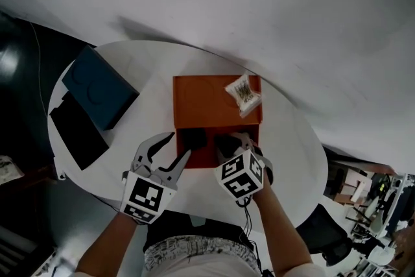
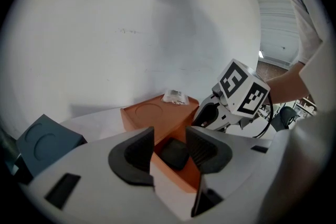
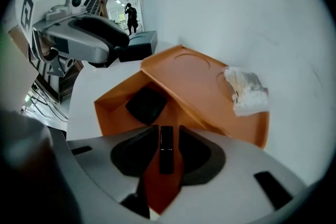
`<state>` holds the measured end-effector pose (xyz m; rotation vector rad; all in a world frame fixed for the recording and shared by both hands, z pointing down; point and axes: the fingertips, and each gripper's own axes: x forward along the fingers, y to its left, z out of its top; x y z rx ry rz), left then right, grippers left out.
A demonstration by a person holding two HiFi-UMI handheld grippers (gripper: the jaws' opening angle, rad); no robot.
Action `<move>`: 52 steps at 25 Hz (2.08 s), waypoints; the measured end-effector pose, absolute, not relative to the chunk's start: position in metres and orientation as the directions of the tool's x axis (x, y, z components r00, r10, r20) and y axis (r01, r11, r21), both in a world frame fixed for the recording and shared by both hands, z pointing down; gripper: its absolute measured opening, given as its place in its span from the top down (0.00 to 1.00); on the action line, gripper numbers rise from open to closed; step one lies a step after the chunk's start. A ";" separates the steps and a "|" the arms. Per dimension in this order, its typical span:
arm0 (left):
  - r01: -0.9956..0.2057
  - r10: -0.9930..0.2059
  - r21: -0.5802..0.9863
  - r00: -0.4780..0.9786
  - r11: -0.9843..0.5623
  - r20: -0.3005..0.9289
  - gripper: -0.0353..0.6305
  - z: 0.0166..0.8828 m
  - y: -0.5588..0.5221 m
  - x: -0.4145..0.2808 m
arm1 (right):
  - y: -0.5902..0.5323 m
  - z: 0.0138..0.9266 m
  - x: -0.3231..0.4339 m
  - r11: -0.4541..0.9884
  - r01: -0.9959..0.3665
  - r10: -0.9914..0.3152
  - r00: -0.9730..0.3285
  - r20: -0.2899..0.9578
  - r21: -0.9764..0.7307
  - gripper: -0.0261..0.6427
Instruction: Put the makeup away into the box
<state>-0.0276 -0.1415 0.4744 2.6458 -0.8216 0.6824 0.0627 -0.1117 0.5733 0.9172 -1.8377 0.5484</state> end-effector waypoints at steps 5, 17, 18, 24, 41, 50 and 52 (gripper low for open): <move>-0.582 -0.463 0.100 0.729 -0.807 0.503 0.63 0.459 -0.135 -0.024 | -0.115 0.545 0.068 0.567 -0.823 -0.448 -0.271 0.852 0.036 0.80; -0.580 -0.502 0.039 0.734 -0.814 0.457 0.63 0.416 -0.112 -0.020 | -0.093 0.487 0.086 0.500 -0.865 -0.596 -0.301 0.744 0.050 0.87; -0.581 -0.506 0.035 0.735 -0.813 0.452 0.63 0.413 -0.110 -0.020 | -0.091 0.483 0.087 0.496 -0.867 -0.606 -0.302 0.736 0.053 0.87; -0.583 -0.532 -0.002 0.740 -0.813 0.411 0.63 0.385 -0.097 -0.019 | -0.080 0.445 0.086 0.485 -0.871 -0.672 -0.319 0.668 0.072 0.86; -0.614 -0.596 -0.021 0.757 -0.789 0.268 0.65 0.313 -0.075 -0.026 | -0.065 0.326 0.084 0.415 -0.899 -0.848 -0.328 0.415 0.138 0.91; -0.613 -0.610 -0.053 0.765 -0.788 0.208 0.67 0.286 -0.068 -0.026 | -0.054 0.304 0.090 0.384 -0.913 -0.878 -0.315 0.360 0.136 0.93; -0.614 -0.612 -0.057 0.767 -0.787 0.191 0.68 0.278 -0.065 -0.026 | -0.051 0.299 0.092 0.379 -0.916 -0.881 -0.315 0.353 0.130 0.94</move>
